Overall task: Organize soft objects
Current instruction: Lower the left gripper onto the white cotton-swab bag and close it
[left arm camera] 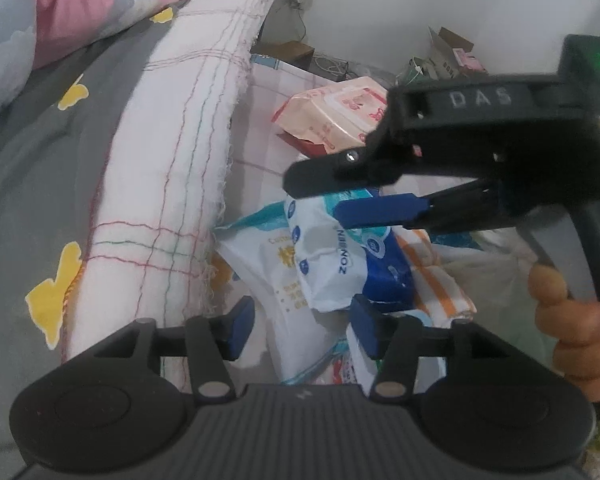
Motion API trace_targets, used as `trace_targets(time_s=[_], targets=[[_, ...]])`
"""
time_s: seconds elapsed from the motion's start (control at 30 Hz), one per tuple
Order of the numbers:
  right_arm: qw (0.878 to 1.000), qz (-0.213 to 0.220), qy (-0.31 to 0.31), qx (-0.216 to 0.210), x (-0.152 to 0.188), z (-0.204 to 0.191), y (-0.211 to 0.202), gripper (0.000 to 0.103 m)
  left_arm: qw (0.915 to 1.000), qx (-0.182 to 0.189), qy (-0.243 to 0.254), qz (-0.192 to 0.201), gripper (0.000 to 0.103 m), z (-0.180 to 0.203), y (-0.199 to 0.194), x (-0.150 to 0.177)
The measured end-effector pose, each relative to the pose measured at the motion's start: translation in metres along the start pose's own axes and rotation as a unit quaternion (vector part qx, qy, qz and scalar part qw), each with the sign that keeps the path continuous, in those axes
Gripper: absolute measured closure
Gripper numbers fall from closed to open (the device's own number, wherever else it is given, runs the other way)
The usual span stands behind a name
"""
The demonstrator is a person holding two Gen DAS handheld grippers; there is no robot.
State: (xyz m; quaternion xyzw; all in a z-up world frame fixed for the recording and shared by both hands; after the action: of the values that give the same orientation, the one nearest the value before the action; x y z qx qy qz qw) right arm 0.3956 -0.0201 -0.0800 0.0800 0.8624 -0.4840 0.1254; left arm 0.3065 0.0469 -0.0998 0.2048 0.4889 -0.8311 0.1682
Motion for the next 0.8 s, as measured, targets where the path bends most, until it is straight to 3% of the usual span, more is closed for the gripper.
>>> trace_targets(time_s=[0.1, 0.47, 0.67, 0.8], targets=[[0.999, 0.005, -0.010, 0.035, 0.001, 0.013, 0.001, 0.051, 1.0000, 0.001, -0.008, -0.004, 0.048, -0.001, -0.001, 0.001], [1.000, 0.010, 0.012, 0.027, 0.004, 0.034, -0.001, 0.051, 0.9987, -0.019, -0.044, -0.016, 0.053, -0.018, -0.006, 0.021], [1.000, 0.011, 0.016, 0.022, 0.004, 0.033, 0.000, 0.050, 0.9942, 0.023, -0.102, -0.025, 0.058, -0.021, 0.010, 0.026], [1.000, 0.010, 0.025, 0.016, 0.006, 0.036, -0.001, 0.050, 0.9925, 0.011, -0.119, -0.026, 0.062, -0.025, 0.019, 0.025]])
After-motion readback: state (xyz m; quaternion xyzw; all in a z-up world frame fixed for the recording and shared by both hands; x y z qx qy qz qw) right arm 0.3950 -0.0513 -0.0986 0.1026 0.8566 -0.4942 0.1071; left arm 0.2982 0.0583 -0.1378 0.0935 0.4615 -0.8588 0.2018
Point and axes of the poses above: each gripper's, at about its wrist camera, not at the fingertips, and y roughly the way its jaws point, z to its right, x to its underside, the point moved 10 cm from there along y, roughly the way its jaws point, and after that the axes turned 14 degrees about x, right-handed, at the moved point
